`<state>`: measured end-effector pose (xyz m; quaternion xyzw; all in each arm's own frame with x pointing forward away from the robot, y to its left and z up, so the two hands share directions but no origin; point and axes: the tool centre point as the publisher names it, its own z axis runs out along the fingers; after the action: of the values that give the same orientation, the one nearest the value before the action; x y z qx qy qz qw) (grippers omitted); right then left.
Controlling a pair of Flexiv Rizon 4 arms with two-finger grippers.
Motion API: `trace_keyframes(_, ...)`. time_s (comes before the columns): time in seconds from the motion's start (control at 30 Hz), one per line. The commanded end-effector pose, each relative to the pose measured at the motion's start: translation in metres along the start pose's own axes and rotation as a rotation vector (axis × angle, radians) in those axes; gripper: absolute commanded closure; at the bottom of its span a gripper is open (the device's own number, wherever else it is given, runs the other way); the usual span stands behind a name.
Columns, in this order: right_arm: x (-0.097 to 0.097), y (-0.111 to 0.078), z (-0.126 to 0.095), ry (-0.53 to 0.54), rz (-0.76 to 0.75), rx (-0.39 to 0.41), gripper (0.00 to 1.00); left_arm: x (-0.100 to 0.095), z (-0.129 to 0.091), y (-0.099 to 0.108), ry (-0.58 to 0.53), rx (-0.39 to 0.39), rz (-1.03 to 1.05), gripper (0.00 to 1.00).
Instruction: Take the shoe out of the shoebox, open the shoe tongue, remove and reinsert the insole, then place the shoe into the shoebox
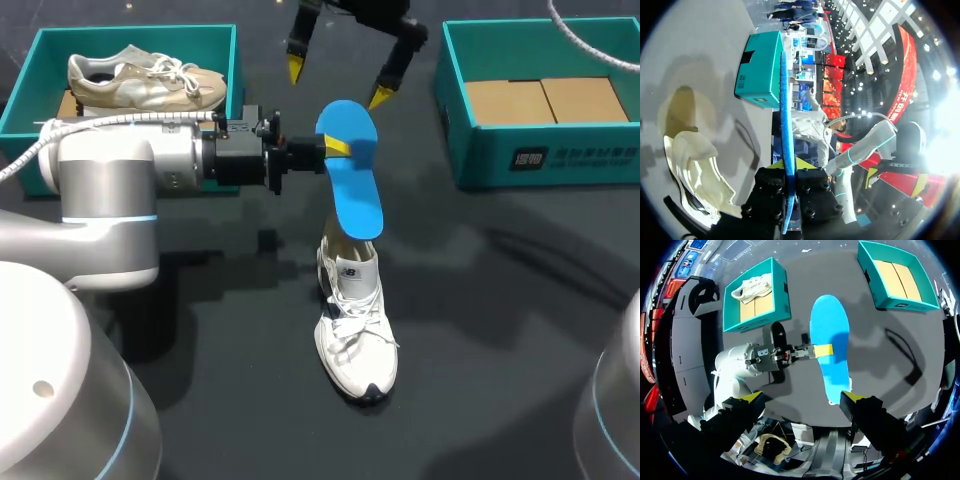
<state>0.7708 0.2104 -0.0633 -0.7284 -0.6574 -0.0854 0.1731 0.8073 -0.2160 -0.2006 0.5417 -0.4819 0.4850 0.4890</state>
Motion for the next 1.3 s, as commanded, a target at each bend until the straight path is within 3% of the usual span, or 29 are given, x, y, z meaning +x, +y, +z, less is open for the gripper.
trace_keyframes(0.03, -0.016, 0.000, 0.001, 0.342, 0.018, 0.000, 0.00, 0.000, 0.000, 0.001, -0.001, 0.000, 0.001, 1.00)
trace_keyframes(0.43, -0.052, 0.002, 0.005, 0.626, 0.012, -0.046, 0.00, 0.000, 0.000, 0.001, -0.001, 0.000, 0.001, 1.00)
trace_keyframes(0.73, -0.079, 0.005, 0.006, 0.744, 0.027, -0.043, 0.00, 0.000, 0.000, 0.001, -0.001, 0.000, 0.001, 1.00)
trace_keyframes(1.07, -0.098, 0.014, 0.016, 0.941, 0.028, -0.045, 0.00, 0.000, 0.000, 0.001, -0.001, 0.000, 0.001, 1.00)
trace_keyframes(1.3, -0.104, 0.016, 0.024, 0.996, 0.035, -0.052, 0.00, 0.000, 0.000, 0.001, -0.001, 0.000, 0.001, 1.00)
